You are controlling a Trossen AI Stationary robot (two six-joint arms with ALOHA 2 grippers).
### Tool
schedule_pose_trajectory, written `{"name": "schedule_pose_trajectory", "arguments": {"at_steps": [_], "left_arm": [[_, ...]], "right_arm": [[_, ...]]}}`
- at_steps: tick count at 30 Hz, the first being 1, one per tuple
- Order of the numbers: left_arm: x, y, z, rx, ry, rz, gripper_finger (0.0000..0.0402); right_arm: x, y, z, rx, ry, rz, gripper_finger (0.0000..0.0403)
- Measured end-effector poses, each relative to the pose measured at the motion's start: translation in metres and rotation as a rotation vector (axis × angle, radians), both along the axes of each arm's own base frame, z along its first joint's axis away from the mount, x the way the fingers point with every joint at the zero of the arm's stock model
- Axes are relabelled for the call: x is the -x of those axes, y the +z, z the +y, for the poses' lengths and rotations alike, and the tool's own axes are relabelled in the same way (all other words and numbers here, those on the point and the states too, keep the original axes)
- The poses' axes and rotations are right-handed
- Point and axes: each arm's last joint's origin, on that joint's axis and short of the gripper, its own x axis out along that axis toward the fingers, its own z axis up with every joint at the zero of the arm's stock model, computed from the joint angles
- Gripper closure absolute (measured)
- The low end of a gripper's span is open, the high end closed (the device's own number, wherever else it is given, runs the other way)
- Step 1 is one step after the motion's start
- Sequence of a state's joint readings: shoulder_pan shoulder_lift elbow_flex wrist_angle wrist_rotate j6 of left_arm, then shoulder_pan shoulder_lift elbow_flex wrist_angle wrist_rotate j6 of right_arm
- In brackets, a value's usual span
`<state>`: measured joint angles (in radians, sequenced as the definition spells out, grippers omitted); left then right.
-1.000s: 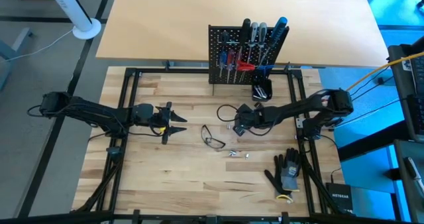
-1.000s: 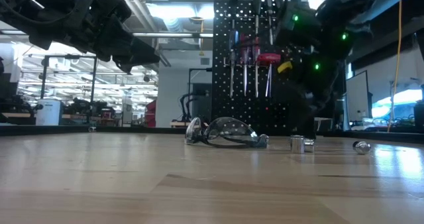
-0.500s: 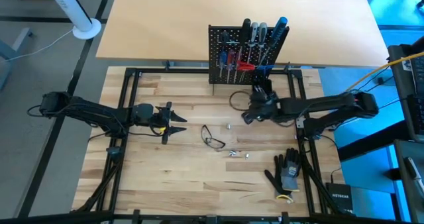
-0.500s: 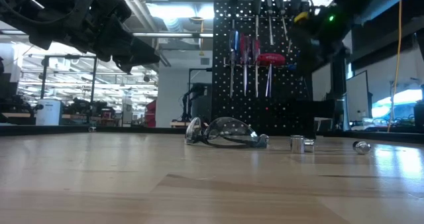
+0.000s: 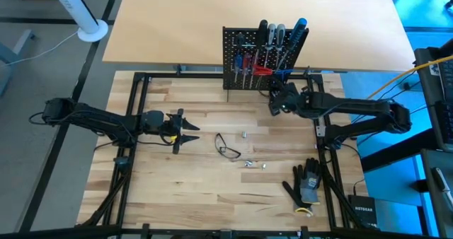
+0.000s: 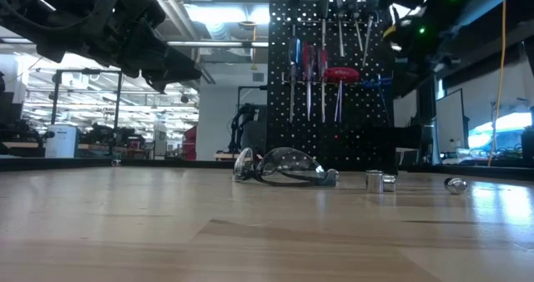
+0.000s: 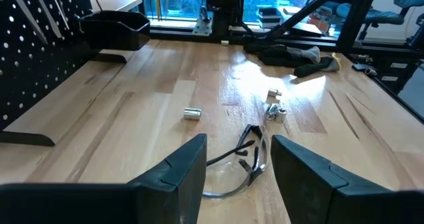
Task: Hang tools onto peg board
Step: Put the silver socket in the black bin on the peg board
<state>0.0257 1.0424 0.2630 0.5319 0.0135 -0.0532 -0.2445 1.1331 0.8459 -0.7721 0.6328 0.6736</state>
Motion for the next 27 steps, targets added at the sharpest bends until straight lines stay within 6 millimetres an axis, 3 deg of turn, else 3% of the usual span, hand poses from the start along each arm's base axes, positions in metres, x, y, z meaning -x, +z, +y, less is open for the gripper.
{"name": "schedule_pose_trajectory", "arguments": {"at_steps": [7, 17, 27], "left_arm": [[0.0, 0.0, 0.0, 0.0, 0.0, 0.0, 0.0243], [0.0, 0.0, 0.0, 0.0, 0.0, 0.0, 0.0243], [0.0, 0.0, 0.0, 0.0, 0.0, -0.001, 0.0243]], "right_arm": [[-0.003, -0.007, -0.013, -0.026, -0.021, 0.035, 0.0316], [-0.007, -0.009, -0.01, -0.121, 0.059, 0.003, 0.0214], [-0.04, -0.001, 0.027, -0.112, 0.381, -0.196, 0.0204]]}}
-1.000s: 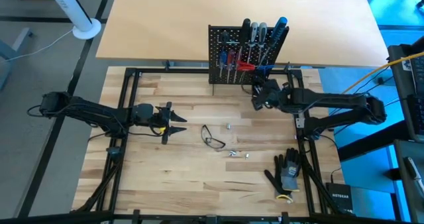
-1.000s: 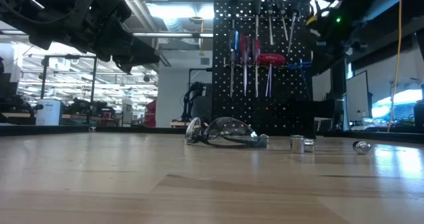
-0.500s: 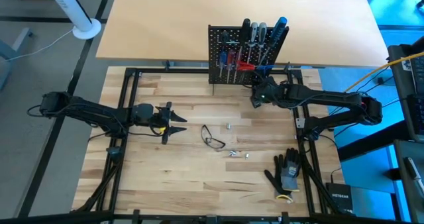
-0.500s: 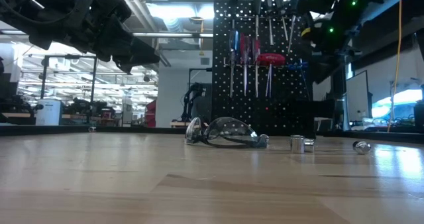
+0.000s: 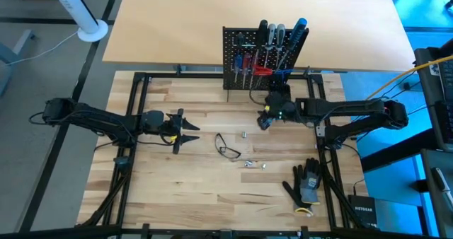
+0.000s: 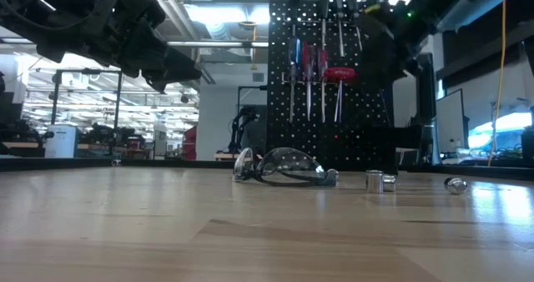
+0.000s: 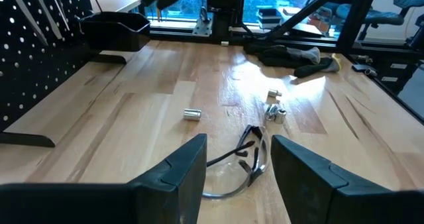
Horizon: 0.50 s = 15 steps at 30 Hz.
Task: Hang tools onto peg board
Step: Put the silver socket in the black bin on the peg board
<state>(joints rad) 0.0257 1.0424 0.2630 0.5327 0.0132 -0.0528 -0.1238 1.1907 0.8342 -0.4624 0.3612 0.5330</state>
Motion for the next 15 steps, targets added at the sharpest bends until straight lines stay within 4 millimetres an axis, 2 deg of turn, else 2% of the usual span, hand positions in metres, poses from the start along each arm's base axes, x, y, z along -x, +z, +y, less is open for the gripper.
{"name": "schedule_pose_trajectory", "arguments": {"at_steps": [4, 9, 15], "left_arm": [[0.0, 0.0, 0.0, 0.0, 0.0, 0.0, 0.0243], [0.0, 0.0, 0.0, 0.001, 0.0, 0.0, 0.0243], [0.0, 0.0, 0.0, 0.0, 0.0, 0.001, 0.0243]], "right_arm": [[-0.014, -0.007, 0.011, -0.001, 0.047, -0.023, 0.0205], [-0.031, -0.028, 0.016, -0.025, 0.064, 0.027, 0.0205], [-0.05, -0.057, 0.017, -0.176, 0.008, 0.023, 0.0205]]}}
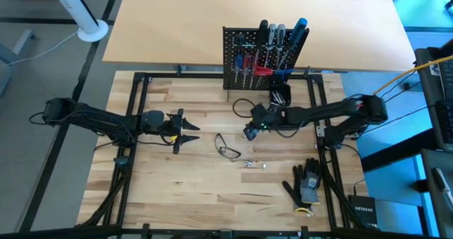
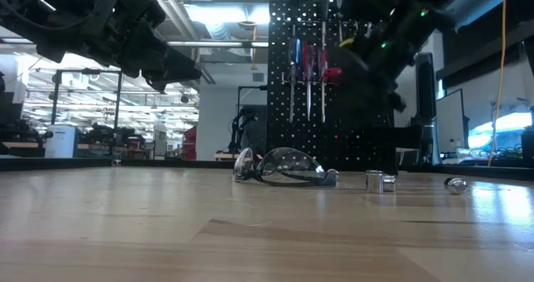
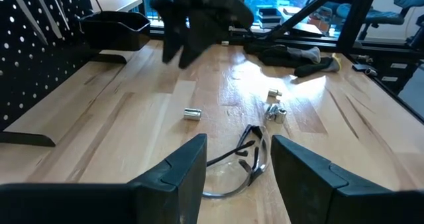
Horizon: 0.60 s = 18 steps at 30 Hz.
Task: Hang tools onto peg board
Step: Put the silver socket in the black bin on the peg board
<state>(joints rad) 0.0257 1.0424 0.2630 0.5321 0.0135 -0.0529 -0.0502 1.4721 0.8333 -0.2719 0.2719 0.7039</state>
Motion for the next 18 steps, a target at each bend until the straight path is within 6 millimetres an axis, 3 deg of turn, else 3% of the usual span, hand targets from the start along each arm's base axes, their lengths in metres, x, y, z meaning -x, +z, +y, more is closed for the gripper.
{"name": "schedule_pose_trajectory", "arguments": {"at_steps": [18], "left_arm": [[0.0, 0.0, 0.0, 0.0, 0.0, -0.001, 0.0243]], "right_arm": [[-0.025, -0.051, 0.009, -0.233, -0.122, 0.012, 0.0205]]}}
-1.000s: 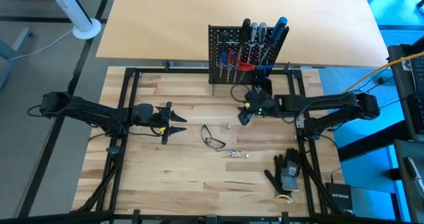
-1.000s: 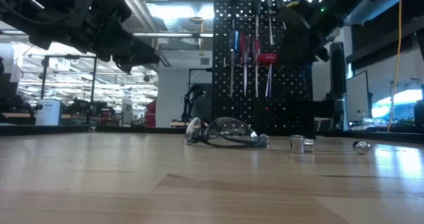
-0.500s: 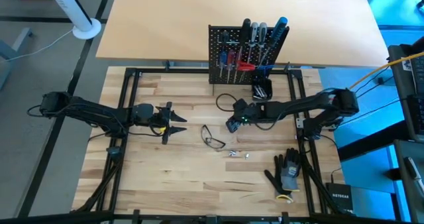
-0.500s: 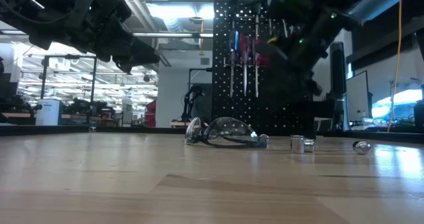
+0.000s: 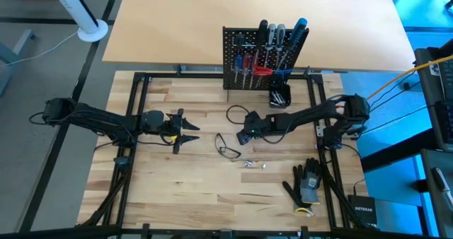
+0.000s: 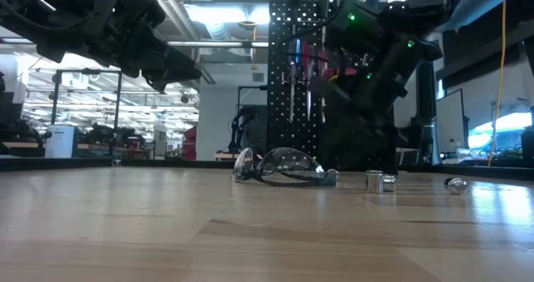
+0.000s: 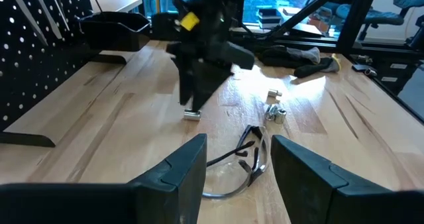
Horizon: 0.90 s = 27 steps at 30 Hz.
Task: Hang tools onto peg board
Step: Put the silver socket in the black bin on the peg board
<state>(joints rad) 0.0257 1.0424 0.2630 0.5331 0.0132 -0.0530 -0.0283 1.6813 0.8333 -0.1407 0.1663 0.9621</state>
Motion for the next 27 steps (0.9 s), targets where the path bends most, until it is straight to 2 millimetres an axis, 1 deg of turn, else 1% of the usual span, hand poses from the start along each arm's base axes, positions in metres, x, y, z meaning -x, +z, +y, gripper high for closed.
{"name": "schedule_pose_trajectory", "arguments": {"at_steps": [6, 14, 16, 19, 27], "left_arm": [[0.0, 0.0, 0.0, 0.001, 0.0, 0.0, 0.0243], [0.0, 0.0, 0.0, 0.003, 0.0, 0.0, 0.0243], [0.0, 0.0, 0.0, 0.003, 0.001, 0.0, 0.0243], [0.0, 0.0, 0.0, 0.003, 0.0, 0.0, 0.0243], [0.0, 0.0, 0.0, 0.003, 0.001, 0.0, 0.0243]], "right_arm": [[-0.006, -0.013, 0.009, 0.006, 0.009, 0.003, 0.0205], [-0.008, -0.023, 0.008, 0.044, 0.01, 0.039, 0.0206], [-0.008, -0.025, 0.008, 0.051, 0.018, 0.047, 0.0212], [-0.007, -0.025, 0.008, 0.063, 0.02, 0.055, 0.0237], [-0.006, -0.027, 0.007, 0.093, 0.032, 0.073, 0.0332]]}}
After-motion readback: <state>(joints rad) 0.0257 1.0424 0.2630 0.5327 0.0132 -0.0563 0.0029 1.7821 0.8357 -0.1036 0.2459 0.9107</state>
